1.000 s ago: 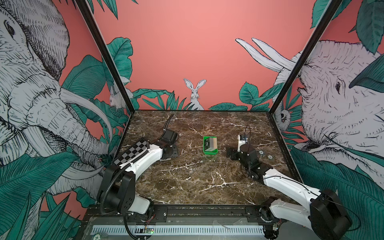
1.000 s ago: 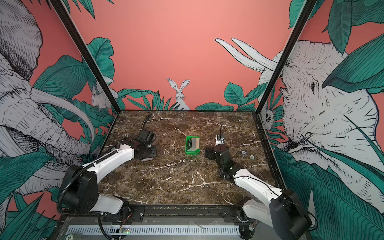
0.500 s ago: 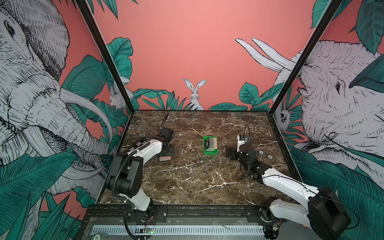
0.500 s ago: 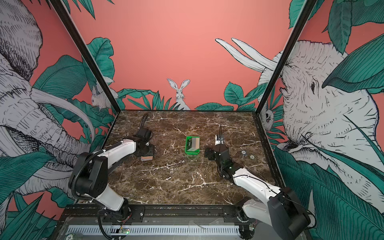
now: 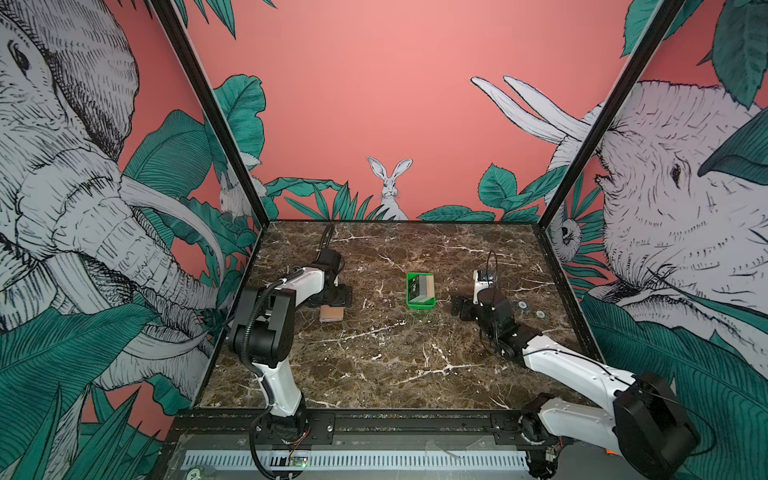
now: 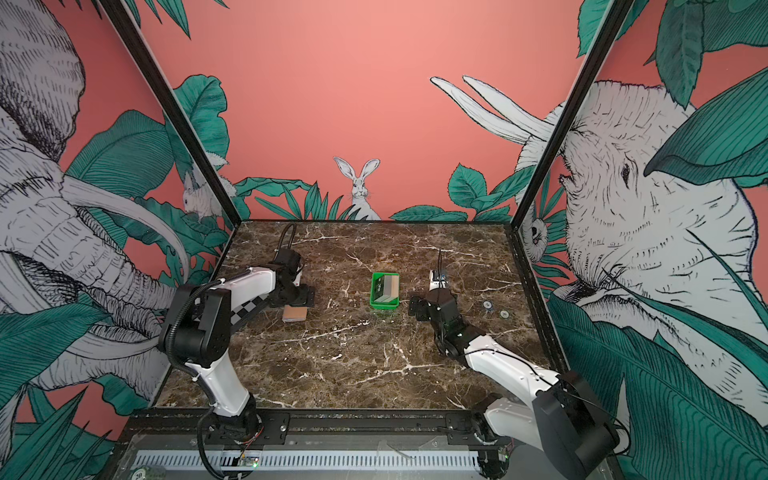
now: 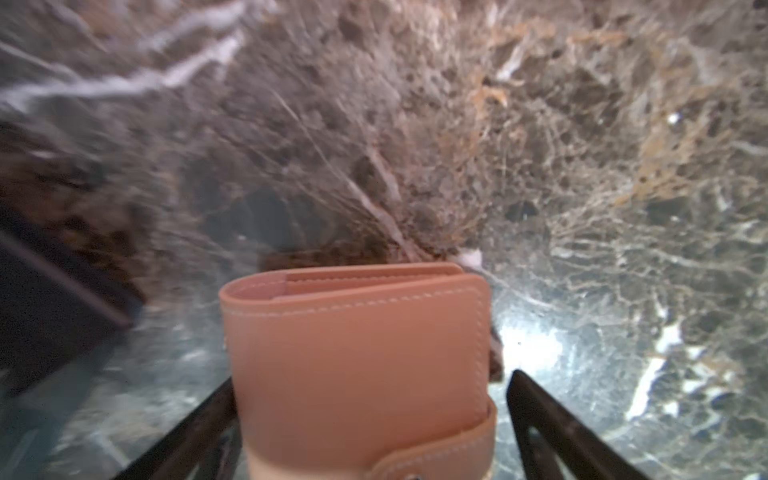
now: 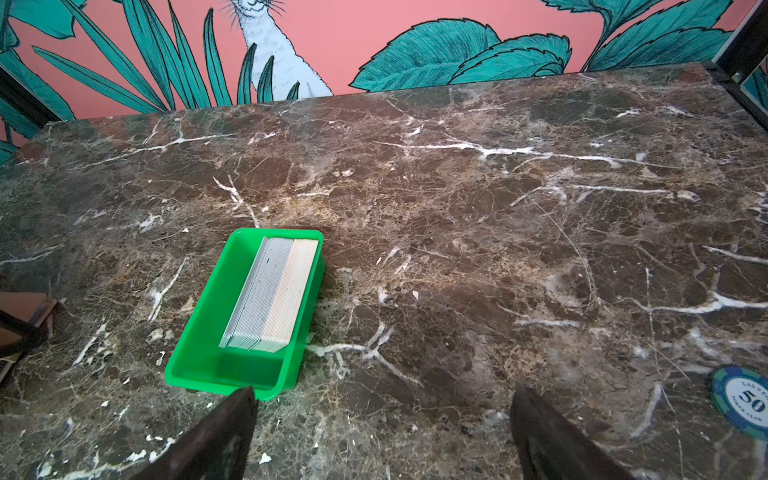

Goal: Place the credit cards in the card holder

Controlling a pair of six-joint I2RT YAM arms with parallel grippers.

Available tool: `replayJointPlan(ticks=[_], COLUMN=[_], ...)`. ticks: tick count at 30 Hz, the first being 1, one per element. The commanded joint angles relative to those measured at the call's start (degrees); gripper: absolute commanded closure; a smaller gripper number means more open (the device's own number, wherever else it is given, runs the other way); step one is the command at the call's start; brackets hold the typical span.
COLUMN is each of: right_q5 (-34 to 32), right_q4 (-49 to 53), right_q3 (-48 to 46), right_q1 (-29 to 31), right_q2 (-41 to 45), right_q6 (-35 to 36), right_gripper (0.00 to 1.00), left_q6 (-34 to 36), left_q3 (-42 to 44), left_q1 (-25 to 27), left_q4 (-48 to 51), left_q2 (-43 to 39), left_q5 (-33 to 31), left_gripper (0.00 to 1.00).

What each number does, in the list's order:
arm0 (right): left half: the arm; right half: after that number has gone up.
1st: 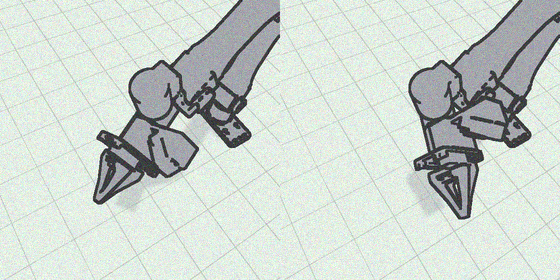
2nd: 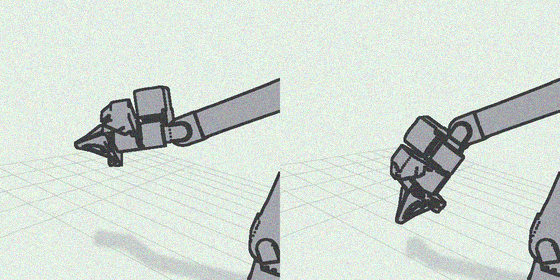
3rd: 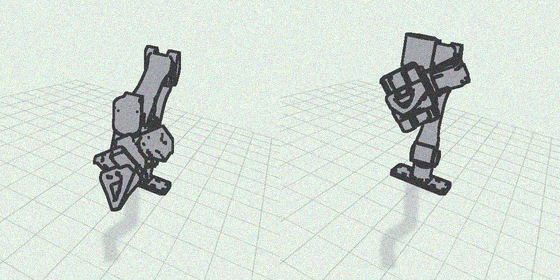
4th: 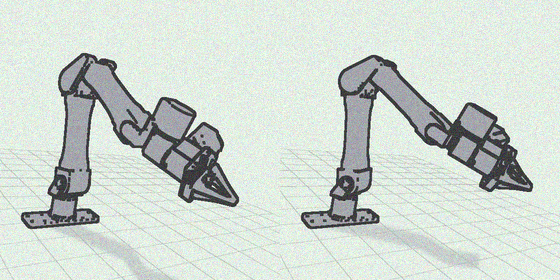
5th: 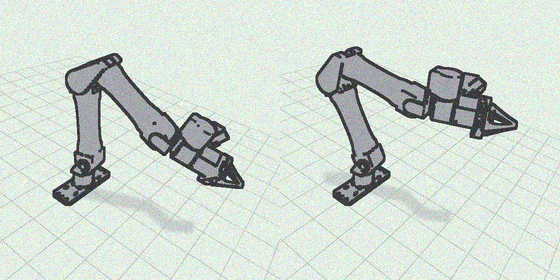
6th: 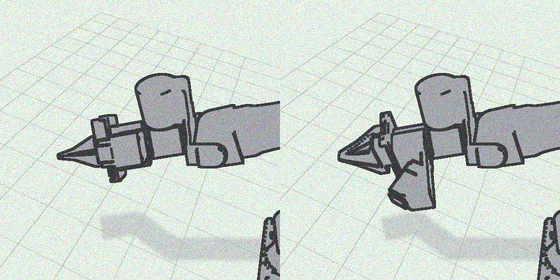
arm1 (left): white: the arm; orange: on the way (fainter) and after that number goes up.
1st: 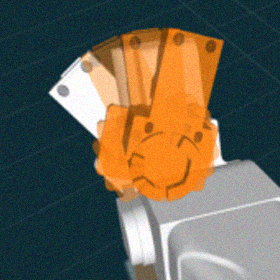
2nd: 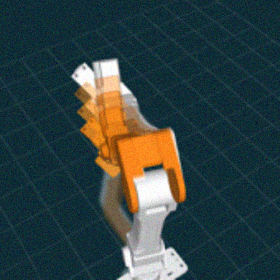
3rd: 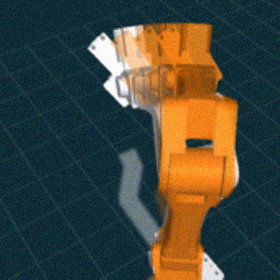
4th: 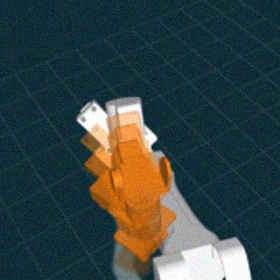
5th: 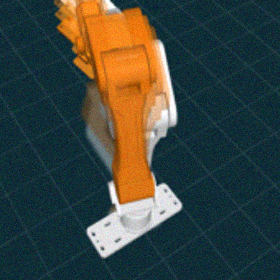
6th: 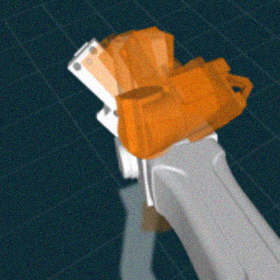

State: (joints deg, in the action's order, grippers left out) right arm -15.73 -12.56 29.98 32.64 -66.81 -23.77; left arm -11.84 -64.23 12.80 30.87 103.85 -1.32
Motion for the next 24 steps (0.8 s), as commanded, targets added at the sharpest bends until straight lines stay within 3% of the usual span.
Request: replayJointPlan(ticks=[1,5,13,24], right_q5=[-0.01,0.05,0.43,0.44], right_q4=[-1.59,-1.47,-1.59,-1.72], right_q3=[1.58,1.58,1.64,1.74], right_q1=[0.49,0.49,0.49,0.49], right_q2=[-0.47,-0.35,-0.58,-1.17], right_q6=[0.36,0.36,0.12,0.14], right_gripper=[0.06,0.06,0.06,0.06], left_q6=[1.25,-1.12,-6.87,-18.73], left_q3=[0.09,3.56,12.89,20.33], left_q1=[-0.14,-0.15,0.86,13.56], left_q4=[0.65,-1.56,-5.38,-7.25], left_q2=[0.14,-3.35,-12.32,-21.95], left_q5=[3.49,4.38,8.78,5.16], left_gripper=[0.14,0.27,0.36,0.38])
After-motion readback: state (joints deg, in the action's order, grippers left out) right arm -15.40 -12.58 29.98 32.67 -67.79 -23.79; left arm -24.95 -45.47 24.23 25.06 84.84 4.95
